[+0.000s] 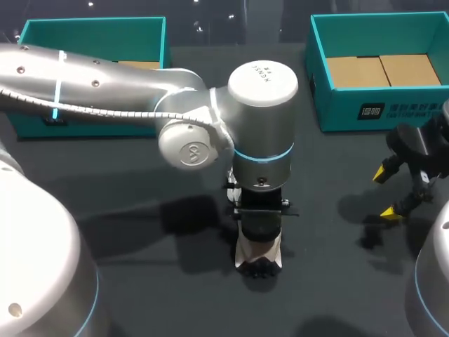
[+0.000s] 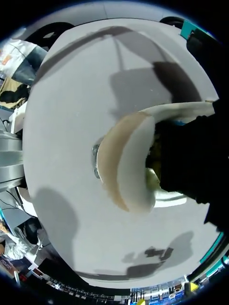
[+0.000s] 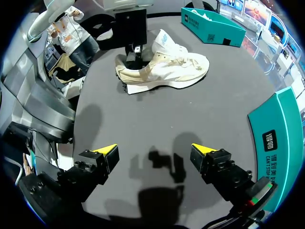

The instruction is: Take the shoe out of the shoebox, open the shoe tongue, remove and reinsert the insole, then place the shoe into the shoebox

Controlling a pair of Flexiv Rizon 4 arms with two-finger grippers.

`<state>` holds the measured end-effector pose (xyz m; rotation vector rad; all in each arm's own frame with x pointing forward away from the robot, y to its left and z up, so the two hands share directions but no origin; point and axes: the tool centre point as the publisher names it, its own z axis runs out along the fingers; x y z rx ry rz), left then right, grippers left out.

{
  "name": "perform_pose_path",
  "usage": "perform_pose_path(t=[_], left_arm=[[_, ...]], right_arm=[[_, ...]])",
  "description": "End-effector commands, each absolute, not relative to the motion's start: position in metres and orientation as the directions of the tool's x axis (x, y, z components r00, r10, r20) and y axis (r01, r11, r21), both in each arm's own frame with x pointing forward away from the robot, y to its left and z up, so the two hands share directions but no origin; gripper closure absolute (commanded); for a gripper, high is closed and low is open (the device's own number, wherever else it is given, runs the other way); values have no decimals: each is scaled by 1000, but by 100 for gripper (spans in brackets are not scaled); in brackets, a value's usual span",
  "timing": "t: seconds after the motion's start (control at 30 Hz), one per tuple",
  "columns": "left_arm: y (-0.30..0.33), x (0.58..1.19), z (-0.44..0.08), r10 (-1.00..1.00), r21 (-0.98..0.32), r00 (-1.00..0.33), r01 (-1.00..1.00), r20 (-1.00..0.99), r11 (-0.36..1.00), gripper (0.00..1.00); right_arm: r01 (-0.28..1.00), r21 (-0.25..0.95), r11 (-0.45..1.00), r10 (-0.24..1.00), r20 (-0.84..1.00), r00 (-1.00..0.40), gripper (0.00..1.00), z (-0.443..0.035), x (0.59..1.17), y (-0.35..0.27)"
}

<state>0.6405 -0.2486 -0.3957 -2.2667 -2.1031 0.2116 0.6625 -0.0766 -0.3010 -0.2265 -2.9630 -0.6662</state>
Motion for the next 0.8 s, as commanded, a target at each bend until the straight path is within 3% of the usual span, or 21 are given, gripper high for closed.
perform_pose_path(t=[0.03,0.47,0.8], left_arm=[[-235,637,-377,993,-77,75,994,-94,-82,100],[-236,662,-371,995,2,74,997,73,-74,100],[-230,652,-386,956,-73,129,991,264,-113,100]], right_arm=[[166,415,894,125,124,-984,0,-301,661,-76],[166,415,894,125,124,-984,0,-301,661,-76],[166,415,894,125,124,-984,0,-301,661,-76]])
